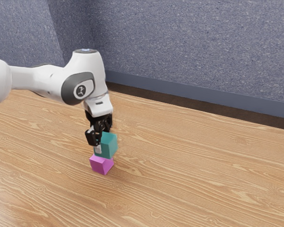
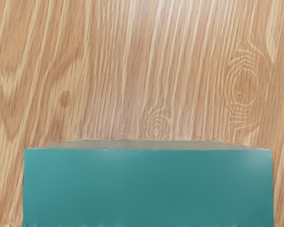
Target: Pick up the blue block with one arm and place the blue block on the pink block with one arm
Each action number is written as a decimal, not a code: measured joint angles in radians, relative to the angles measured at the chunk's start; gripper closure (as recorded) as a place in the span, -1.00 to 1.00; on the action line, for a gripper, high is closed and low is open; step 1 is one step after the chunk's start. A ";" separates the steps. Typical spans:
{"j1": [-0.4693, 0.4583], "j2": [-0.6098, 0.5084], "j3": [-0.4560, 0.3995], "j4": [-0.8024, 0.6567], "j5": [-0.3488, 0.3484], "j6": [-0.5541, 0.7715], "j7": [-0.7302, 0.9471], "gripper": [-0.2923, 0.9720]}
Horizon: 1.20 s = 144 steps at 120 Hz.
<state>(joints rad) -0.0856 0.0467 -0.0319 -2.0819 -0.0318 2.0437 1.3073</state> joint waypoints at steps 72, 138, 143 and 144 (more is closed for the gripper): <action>0.090 0.075 0.006 0.040 0.051 -0.008 0.167 -0.05; 0.095 0.144 0.033 0.063 0.055 0.062 0.231 -0.05; 0.095 0.142 0.033 0.060 0.054 0.063 0.234 -0.05; 0.094 0.142 0.033 0.060 0.054 0.063 0.234 -0.05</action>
<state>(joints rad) 0.0087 0.1889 0.0013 -2.0219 0.0226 2.1066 1.5414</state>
